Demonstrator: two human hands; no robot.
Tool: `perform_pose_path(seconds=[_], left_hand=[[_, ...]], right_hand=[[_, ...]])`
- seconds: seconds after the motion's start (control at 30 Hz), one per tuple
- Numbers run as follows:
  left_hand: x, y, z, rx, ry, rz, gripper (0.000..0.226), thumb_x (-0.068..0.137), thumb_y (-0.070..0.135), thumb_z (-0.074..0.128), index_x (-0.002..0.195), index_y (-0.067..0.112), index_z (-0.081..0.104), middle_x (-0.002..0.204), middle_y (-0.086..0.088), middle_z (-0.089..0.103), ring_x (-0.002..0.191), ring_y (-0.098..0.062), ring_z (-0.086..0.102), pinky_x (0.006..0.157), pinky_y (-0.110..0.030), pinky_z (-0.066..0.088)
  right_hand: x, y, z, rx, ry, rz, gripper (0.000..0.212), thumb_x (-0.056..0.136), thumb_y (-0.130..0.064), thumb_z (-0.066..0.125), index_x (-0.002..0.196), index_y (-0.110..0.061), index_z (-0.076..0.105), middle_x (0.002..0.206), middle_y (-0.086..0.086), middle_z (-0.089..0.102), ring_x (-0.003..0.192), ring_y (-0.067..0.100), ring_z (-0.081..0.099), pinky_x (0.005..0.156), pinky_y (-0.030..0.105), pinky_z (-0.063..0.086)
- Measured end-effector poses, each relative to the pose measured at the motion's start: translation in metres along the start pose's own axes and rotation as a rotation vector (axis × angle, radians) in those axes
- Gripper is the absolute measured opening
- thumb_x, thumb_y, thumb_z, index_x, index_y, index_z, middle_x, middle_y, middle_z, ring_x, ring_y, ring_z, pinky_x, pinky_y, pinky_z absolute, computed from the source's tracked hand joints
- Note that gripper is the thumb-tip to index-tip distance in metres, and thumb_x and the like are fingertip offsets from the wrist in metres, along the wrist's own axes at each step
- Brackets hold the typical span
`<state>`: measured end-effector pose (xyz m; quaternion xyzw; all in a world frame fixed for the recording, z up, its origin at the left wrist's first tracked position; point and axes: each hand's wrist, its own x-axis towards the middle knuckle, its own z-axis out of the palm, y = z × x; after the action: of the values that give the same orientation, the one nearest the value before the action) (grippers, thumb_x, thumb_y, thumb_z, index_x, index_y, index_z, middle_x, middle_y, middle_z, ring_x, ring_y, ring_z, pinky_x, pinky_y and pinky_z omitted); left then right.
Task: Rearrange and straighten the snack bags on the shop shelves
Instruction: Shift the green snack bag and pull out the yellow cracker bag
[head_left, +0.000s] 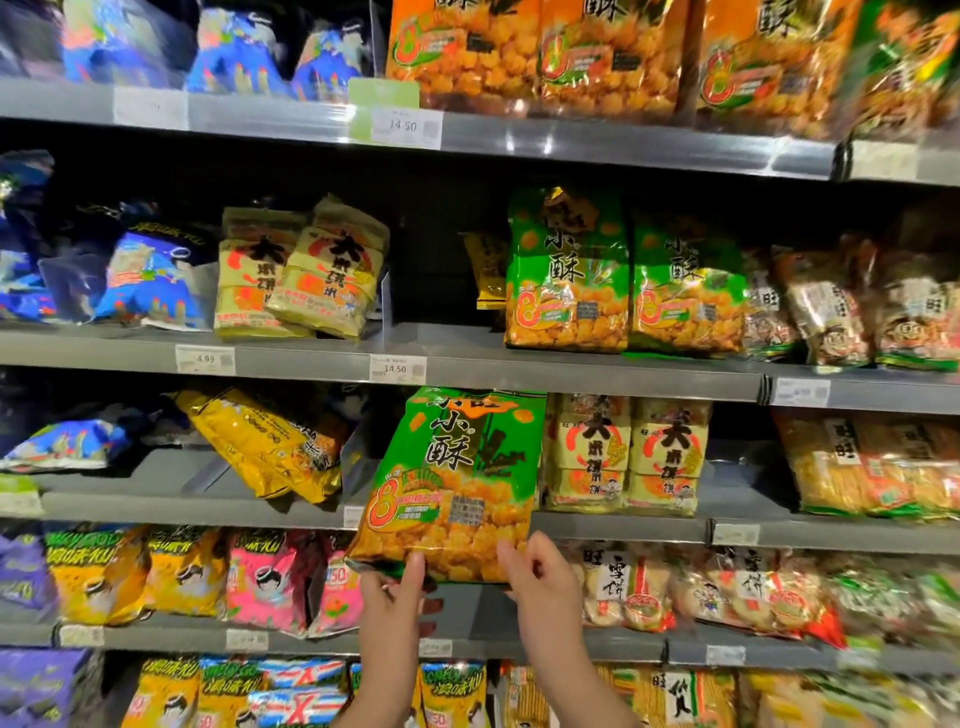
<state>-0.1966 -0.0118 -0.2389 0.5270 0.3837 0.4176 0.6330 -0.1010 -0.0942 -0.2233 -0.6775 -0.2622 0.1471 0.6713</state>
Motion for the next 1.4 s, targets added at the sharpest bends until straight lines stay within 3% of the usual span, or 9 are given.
perform_pose_path(seconds=[0.13,0.33,0.63,0.77,0.83,0.97,1.07,1.23,1.4], left_hand=[[-0.005,-0.001,-0.004,0.003,0.022,-0.037,0.045,0.085,0.047,0.056,0.112,0.014,0.045,0.099,-0.004,0.052,0.103,-0.034,0.054,0.090,-0.056,0.048],[-0.025,-0.001,-0.014,0.000,0.033,-0.085,0.045,0.072,0.062,0.058,0.085,0.022,0.043,0.099,-0.019,0.052,0.101,-0.044,0.055,0.087,-0.060,0.047],[-0.036,0.016,-0.014,-0.076,0.005,-0.048,0.026,0.087,0.039,0.057,0.083,0.017,0.042,0.096,-0.013,0.049,0.097,-0.034,0.056,0.071,-0.040,0.049],[-0.027,0.031,-0.007,-0.091,-0.068,-0.025,0.020,0.092,0.030,0.050,0.105,0.015,0.047,0.107,-0.009,0.054,0.084,-0.019,0.060,0.060,-0.028,0.046],[-0.018,0.038,-0.002,-0.075,-0.114,-0.004,0.017,0.090,0.034,0.053,0.101,0.022,0.047,0.109,-0.010,0.055,0.094,-0.029,0.062,0.066,-0.032,0.050],[0.008,0.052,0.010,-0.023,-0.191,0.017,0.054,0.080,0.051,0.060,0.118,0.016,0.047,0.118,-0.009,0.059,0.102,-0.027,0.061,0.090,-0.045,0.049],[0.032,0.068,0.021,-0.027,-0.238,0.037,0.038,0.088,0.042,0.051,0.116,0.017,0.044,0.114,-0.006,0.057,0.100,-0.022,0.057,0.080,-0.037,0.049],[0.078,0.090,0.037,-0.037,-0.274,0.026,0.032,0.088,0.038,0.053,0.111,0.019,0.043,0.116,-0.006,0.052,0.104,-0.027,0.055,0.093,-0.047,0.047],[0.118,0.100,0.046,0.002,-0.319,0.032,0.052,0.085,0.045,0.056,0.124,0.014,0.040,0.121,-0.005,0.052,0.113,-0.031,0.055,0.098,-0.052,0.044]], right_hand=[[-0.009,-0.001,0.002,-0.009,-0.003,-0.025,0.045,0.090,-0.022,0.058,0.056,-0.021,0.029,0.048,-0.010,0.029,0.052,0.007,0.025,0.063,0.031,0.029],[-0.029,-0.009,-0.001,-0.040,-0.033,-0.067,0.041,0.090,-0.018,0.058,0.060,-0.015,0.030,0.059,0.002,0.028,0.057,0.013,0.027,0.056,0.026,0.023],[-0.046,-0.028,-0.008,-0.001,-0.019,-0.123,0.039,0.090,-0.021,0.057,0.062,-0.013,0.032,0.058,0.000,0.028,0.053,0.008,0.025,0.050,0.020,0.025],[-0.036,-0.041,-0.011,0.024,0.014,-0.163,0.040,0.090,-0.019,0.057,0.061,-0.013,0.030,0.058,-0.001,0.026,0.053,0.008,0.023,0.050,0.020,0.022],[-0.027,-0.047,-0.011,0.033,0.033,-0.177,0.041,0.090,-0.018,0.058,0.061,-0.013,0.029,0.057,-0.003,0.025,0.053,0.008,0.023,0.050,0.020,0.022],[-0.002,-0.061,-0.009,0.051,0.068,-0.208,0.042,0.090,-0.018,0.058,0.060,-0.014,0.029,0.057,-0.005,0.026,0.053,0.008,0.024,0.054,0.023,0.023],[0.023,-0.075,-0.005,0.032,0.102,-0.231,0.039,0.090,-0.020,0.057,0.061,-0.014,0.031,0.058,-0.004,0.029,0.052,0.007,0.025,0.054,0.023,0.024],[0.064,-0.094,0.007,-0.001,0.152,-0.290,0.040,0.091,-0.017,0.056,0.061,-0.014,0.030,0.056,-0.005,0.031,0.047,0.003,0.027,0.048,0.016,0.028],[0.094,-0.101,0.019,0.000,0.180,-0.315,0.039,0.092,-0.017,0.055,0.063,-0.012,0.030,0.054,-0.004,0.028,0.043,0.003,0.026,0.045,0.014,0.029]])
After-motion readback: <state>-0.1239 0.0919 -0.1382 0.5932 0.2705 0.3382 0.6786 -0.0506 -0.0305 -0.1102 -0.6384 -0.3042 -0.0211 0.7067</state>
